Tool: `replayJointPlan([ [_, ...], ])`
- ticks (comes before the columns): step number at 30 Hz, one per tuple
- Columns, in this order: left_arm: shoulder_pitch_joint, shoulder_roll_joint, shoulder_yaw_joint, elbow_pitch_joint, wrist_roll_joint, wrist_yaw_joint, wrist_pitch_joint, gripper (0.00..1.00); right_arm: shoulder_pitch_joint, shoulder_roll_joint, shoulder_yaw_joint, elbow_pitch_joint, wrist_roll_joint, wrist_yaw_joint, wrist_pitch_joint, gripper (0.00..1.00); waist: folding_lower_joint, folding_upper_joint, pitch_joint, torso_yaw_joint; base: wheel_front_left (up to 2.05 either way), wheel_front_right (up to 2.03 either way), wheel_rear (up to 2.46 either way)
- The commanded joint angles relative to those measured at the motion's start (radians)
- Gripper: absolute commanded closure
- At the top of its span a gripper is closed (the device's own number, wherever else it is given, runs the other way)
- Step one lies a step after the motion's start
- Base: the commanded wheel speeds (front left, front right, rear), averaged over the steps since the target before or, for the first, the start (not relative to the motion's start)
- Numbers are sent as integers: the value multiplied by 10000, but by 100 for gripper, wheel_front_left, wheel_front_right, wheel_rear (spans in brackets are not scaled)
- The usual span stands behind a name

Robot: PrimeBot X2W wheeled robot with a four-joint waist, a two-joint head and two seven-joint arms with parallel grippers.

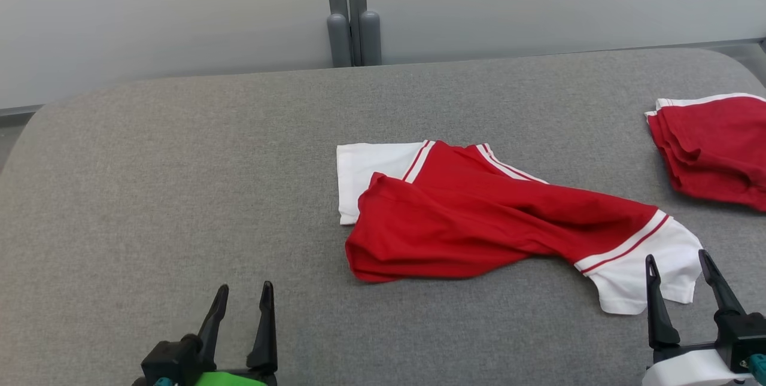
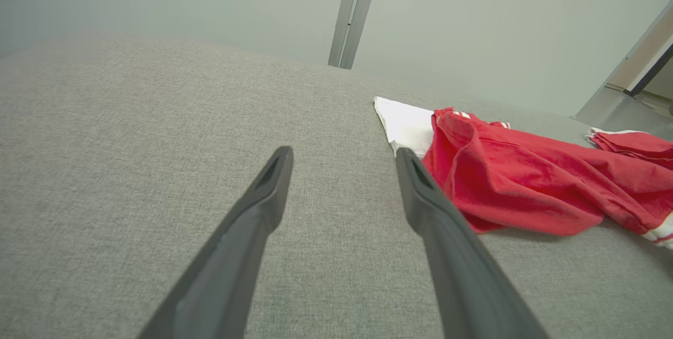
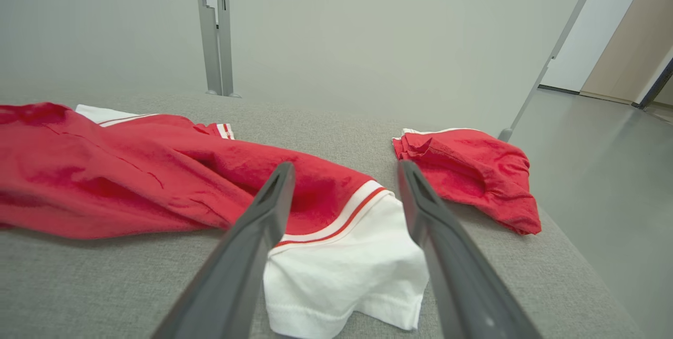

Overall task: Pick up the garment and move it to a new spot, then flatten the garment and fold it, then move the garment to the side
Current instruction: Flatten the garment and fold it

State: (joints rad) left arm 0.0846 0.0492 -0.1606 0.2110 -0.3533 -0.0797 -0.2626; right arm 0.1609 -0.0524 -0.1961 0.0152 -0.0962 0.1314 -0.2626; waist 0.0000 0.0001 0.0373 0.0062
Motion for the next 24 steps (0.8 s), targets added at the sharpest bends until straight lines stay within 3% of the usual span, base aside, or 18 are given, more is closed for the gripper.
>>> replayJointPlan([
  [1,-254,28,-52,26,166,-73,-27,0,67,-18,36,24,60,-16,-27,0,0,-1,69,-26,0,0,0],
  [10,-2711,28,-1318,1049,338,-383,84,0,-294,4,564,111,244,-14,-28,0,0,-1,459,-292,0,0,0],
  [17,-5396,32,-2683,2803,283,-475,2661,0,-515,7,1001,278,637,-16,-28,0,0,-1,692,-722,0,0,0],
  [24,-6725,105,-2650,4803,-87,-412,4224,0,-781,6,1146,339,1100,-14,-28,0,0,-1,831,-1259,0,0,0],
])
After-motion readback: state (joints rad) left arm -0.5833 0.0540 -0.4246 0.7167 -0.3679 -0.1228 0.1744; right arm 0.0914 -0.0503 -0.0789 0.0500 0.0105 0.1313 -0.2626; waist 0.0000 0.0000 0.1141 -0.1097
